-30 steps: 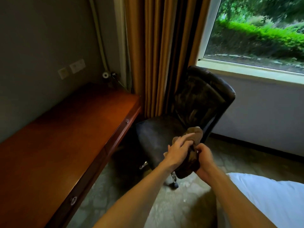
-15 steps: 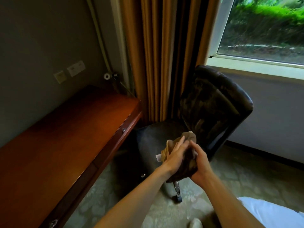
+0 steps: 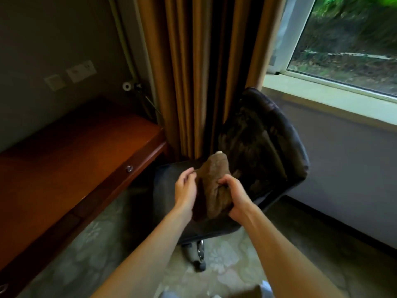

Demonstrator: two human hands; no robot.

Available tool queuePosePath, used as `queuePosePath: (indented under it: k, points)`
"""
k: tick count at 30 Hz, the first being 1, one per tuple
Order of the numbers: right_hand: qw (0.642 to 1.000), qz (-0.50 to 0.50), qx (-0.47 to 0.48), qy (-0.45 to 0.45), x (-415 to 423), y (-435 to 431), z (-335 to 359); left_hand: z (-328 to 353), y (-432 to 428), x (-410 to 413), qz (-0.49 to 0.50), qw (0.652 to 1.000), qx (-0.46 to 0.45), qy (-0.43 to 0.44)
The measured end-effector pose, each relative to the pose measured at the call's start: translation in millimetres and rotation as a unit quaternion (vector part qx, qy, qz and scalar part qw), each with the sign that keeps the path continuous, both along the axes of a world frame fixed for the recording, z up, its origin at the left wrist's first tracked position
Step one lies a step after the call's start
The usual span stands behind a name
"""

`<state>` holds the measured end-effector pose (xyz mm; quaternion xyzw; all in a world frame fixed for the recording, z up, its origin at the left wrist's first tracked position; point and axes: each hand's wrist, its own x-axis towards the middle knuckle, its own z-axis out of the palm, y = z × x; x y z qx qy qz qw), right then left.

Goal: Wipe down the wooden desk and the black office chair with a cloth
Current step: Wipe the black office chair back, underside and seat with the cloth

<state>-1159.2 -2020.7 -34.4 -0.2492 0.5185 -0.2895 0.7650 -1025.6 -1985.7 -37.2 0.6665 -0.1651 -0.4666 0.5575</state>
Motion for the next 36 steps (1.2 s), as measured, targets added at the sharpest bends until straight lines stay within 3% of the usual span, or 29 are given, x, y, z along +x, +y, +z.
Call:
queuePosePath:
  k: [6, 12, 18, 23, 27, 31, 36]
  points:
    - [0.999, 0.014, -0.036, 0.025, -2.0, -39.1, -0.7, -2.0, -31.1, -12.9, -0.024, 0.999, -0.005, -0.044]
    - [0.991, 0.047, -0.112, 0.064, 13.2, -69.4, 20.0, -1.3, -82.4, -22.2, -0.078, 0.997, 0.015, 0.022]
    - [0.980, 0.012, -0.155, 0.123, -10.6, -119.3, 42.3, 9.4, -139.2, -38.0, -0.168, 0.983, -0.029, 0.069]
    - [0.967, -0.009, -0.190, 0.168, -14.8, -146.4, 55.6, 13.0, -172.2, -35.4, -0.243, 0.957, -0.046, 0.149]
    - [0.952, -0.040, -0.205, 0.222, -18.8, -155.3, 59.2, 14.4, -188.3, -37.9, -0.302, 0.939, -0.074, 0.147]
    - [0.958, -0.037, -0.212, 0.187, -27.1, -164.3, 70.5, 32.4, -201.6, -38.5, -0.355, 0.911, -0.086, 0.190]
    - [0.952, 0.003, -0.244, 0.187, -33.2, -190.1, 86.2, 39.1, -223.6, -21.2, -0.404, 0.894, -0.088, 0.174]
